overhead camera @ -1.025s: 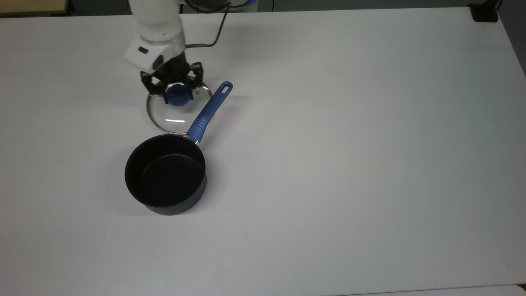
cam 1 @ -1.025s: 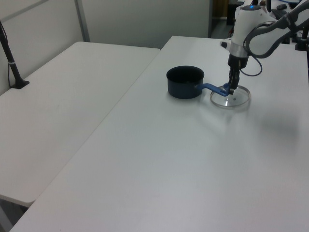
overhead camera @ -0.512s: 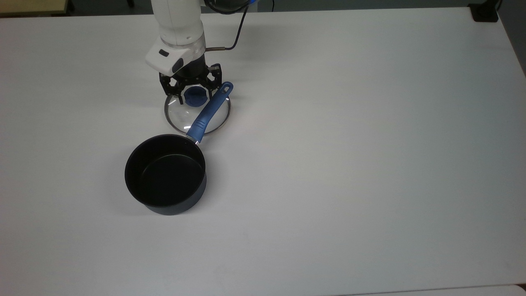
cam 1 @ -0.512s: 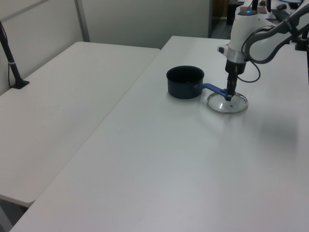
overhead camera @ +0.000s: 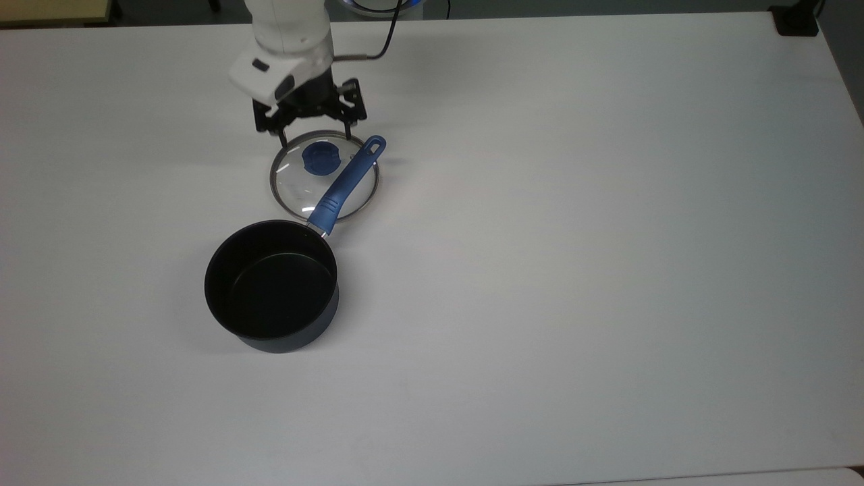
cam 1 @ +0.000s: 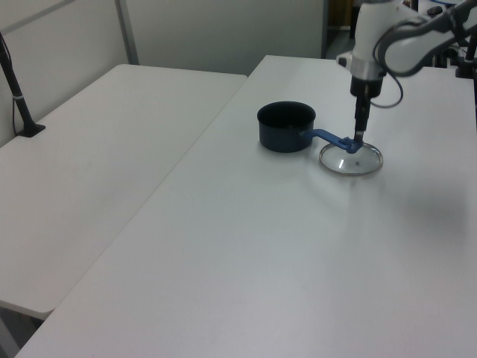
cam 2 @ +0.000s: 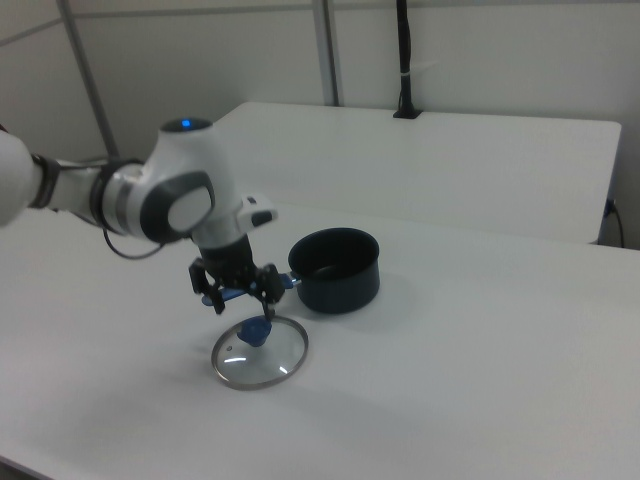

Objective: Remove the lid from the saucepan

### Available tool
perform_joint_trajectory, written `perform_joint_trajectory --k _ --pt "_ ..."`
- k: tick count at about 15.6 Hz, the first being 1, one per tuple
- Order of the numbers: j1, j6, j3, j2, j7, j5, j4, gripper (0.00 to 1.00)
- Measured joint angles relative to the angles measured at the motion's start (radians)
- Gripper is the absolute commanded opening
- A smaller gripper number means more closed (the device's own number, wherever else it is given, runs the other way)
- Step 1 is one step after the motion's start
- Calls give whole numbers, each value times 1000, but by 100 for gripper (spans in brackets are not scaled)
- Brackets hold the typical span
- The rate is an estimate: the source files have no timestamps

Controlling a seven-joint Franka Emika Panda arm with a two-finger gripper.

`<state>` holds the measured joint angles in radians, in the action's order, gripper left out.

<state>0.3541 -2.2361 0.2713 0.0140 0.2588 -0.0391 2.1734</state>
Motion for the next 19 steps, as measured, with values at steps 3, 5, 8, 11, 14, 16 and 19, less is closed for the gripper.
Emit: perform_joint_trajectory --k 3,5,8,11,14,16,19 --pt "-24 128 0 -25 -109 0 -95 100" --pt "-49 214 0 -31 -192 0 -172 100" --pt "-86 359 0 -34 -306 0 -297 100" --pt "-134 477 -26 -37 -382 0 -407 100" --pt "-254 550 -154 -37 -394 0 -479 100" --pt "-352 576 -257 -38 -394 0 -504 100" --pt "-408 578 -307 -37 -395 -9 -510 100"
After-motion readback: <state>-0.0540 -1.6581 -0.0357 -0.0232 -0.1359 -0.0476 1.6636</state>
